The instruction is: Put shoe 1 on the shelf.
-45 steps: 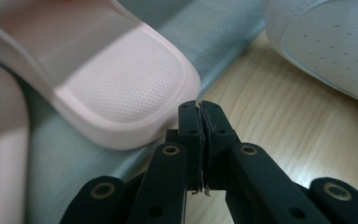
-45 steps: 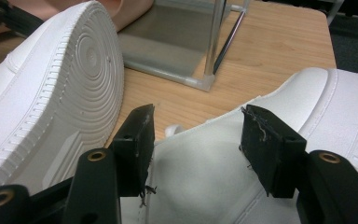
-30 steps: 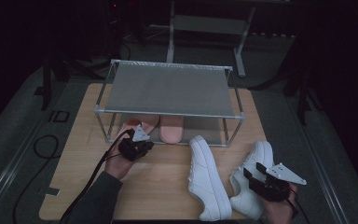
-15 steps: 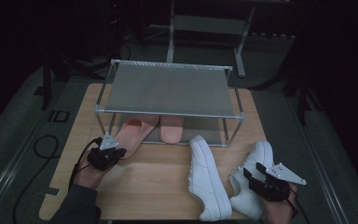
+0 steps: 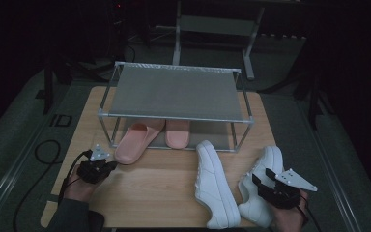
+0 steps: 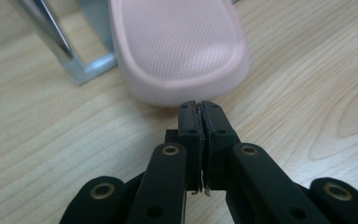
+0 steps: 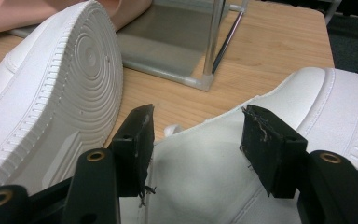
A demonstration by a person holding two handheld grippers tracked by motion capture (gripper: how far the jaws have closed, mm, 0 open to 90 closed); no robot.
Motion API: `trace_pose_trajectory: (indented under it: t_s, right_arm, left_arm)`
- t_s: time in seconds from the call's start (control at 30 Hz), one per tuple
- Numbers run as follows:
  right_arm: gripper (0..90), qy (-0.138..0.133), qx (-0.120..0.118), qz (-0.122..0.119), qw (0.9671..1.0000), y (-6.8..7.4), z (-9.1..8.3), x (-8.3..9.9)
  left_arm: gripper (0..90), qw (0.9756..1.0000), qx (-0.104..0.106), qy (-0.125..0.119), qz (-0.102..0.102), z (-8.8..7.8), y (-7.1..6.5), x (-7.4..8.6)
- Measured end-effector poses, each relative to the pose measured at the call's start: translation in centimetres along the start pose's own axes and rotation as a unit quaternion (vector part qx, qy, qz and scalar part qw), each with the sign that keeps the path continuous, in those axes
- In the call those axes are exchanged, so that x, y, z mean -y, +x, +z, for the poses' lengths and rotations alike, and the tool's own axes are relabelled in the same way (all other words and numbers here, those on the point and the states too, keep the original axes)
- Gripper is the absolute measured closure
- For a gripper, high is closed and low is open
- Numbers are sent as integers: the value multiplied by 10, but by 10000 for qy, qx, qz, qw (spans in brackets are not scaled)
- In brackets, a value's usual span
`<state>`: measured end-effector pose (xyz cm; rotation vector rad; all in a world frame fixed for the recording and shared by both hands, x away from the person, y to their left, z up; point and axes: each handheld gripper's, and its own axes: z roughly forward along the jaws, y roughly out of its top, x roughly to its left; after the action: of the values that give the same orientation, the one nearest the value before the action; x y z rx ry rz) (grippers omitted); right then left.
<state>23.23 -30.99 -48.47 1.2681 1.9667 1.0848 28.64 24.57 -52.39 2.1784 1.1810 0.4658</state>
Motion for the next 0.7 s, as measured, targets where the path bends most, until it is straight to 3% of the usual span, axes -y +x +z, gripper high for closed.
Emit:
trace_pose_trajectory:
  t_s: [0.4,0.7]
  right_arm:
    - [432,2,0,0,10000,0,0,0]
    - [432,1,1,-2,10000,0,0,0]
  left_arm:
    - [873,9999,117,52,40,11,-2,-5]
    - [871,9996,208,80,176,23,-7,-19]
